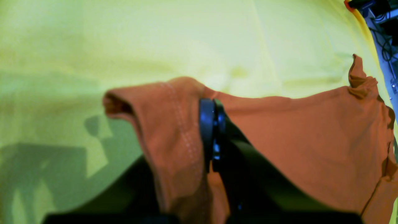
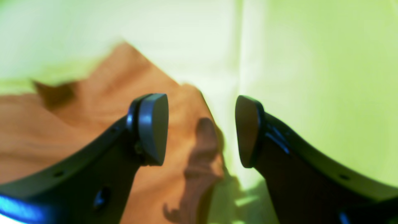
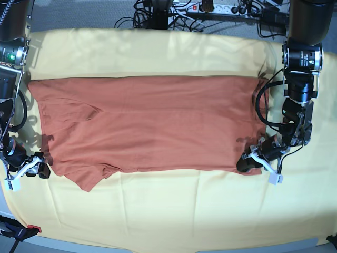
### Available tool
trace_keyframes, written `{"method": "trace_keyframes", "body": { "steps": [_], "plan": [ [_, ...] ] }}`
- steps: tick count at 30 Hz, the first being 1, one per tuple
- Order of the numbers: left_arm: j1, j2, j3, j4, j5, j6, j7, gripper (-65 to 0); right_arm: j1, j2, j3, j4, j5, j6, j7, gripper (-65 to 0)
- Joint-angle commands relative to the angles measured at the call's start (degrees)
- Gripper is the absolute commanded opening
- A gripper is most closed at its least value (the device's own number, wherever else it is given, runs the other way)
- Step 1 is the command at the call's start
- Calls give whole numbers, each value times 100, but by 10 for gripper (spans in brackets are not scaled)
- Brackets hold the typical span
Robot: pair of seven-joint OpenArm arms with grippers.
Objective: Fold the T-shirt properly
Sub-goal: 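Grasp the shirt's hem corners with both grippers, then lift the hem and fold it over toward the collar with both grippers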
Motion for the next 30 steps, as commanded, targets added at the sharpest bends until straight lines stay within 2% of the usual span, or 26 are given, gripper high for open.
{"method": "trace_keyframes", "body": {
  "steps": [1,3,8,16,20,22,24,26,30],
  "plan": [
    [-68,-92,-11,11,234,164,184,-650,155,94,35,92,94,-63,116,-290],
    [-66,-90,-11,11,234,162,184,-650,151,31,35,68,79,-262,142,-290],
    [-66,-59,-11,11,236,162,195,-650,142,-127,35,-223,-199,-437,470,-290],
    [-66,-63,-11,11,236,164,216,-650,9,-457,35,-632,-348,-354,675,-290],
    [-66,-63,-11,11,238,162,216,-650,9,-501,35,-632,-282,83,658,-290],
    [-61,-79,-11,11,240,162,219,-650,63,-496,35,-632,-354,48,660,-290],
    [-61,-98,-11,11,240,164,219,-650,81,-487,35,-632,-350,-136,723,-291],
    [-63,-122,-11,11,236,164,219,-650,76,-487,35,-632,-358,-382,763,-358],
    [-66,-125,-11,11,234,162,214,-650,76,-481,35,-632,-728,-833,953,-614]
  ]
}}
